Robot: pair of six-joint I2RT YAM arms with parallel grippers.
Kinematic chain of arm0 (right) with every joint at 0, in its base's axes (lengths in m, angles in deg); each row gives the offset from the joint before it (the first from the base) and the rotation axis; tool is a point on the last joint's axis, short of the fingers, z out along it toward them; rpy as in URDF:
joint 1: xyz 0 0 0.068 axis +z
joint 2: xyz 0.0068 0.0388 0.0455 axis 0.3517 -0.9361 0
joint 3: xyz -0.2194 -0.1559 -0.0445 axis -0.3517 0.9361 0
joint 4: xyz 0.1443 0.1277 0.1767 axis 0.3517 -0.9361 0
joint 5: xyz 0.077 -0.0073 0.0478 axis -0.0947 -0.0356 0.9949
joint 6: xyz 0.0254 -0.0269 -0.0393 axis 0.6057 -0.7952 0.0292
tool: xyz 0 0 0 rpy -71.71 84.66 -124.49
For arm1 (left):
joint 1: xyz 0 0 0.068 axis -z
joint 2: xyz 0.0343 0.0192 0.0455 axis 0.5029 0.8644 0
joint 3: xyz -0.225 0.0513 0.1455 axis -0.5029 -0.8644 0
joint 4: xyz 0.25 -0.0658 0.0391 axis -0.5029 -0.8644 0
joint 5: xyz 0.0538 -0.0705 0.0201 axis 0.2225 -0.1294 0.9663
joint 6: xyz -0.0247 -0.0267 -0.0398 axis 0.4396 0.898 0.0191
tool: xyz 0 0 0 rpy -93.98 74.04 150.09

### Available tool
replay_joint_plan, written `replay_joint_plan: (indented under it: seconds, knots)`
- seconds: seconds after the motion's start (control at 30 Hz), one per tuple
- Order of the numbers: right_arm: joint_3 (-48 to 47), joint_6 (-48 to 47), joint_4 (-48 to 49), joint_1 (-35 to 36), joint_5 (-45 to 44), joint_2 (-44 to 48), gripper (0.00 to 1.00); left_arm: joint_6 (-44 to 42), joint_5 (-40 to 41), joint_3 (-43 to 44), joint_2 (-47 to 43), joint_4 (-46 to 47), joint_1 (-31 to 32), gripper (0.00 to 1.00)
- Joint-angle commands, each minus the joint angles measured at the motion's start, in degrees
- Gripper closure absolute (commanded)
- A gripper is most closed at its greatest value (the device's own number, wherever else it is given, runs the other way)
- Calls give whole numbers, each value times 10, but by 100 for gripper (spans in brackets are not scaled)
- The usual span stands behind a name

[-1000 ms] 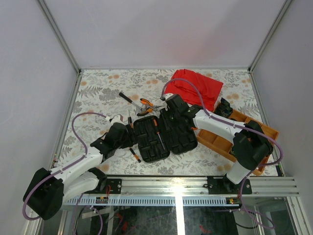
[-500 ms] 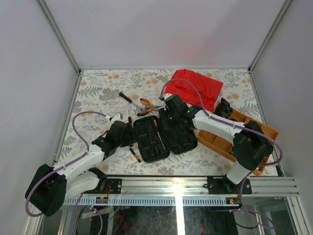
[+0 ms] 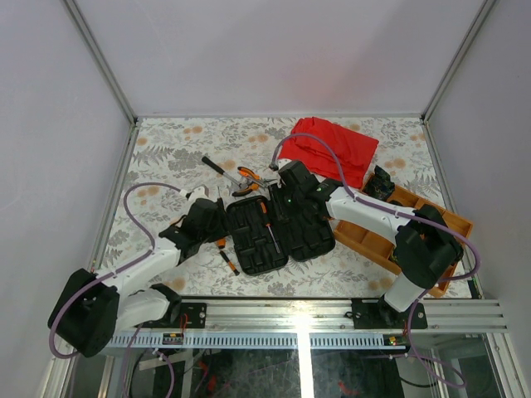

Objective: Sort the tools into containers

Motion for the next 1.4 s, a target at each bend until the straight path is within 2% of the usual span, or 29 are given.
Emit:
replay_joint_plan:
  seconds: [0.0, 0.4, 0.87, 1.37]
  knots:
    - [-11, 7, 24, 6, 4, 0, 58, -17, 14, 21, 33, 51, -7, 49]
    - [-13, 9, 25, 6, 5, -14, 58, -44, -6, 47, 132, 106, -28, 61]
    - [-56, 18, 33, 7, 24, -81, 61, -78, -38, 22, 143, 147, -33, 80]
    - [-113, 14, 15, 10, 22, -154, 64, -79, -61, 15, 149, 160, -33, 85]
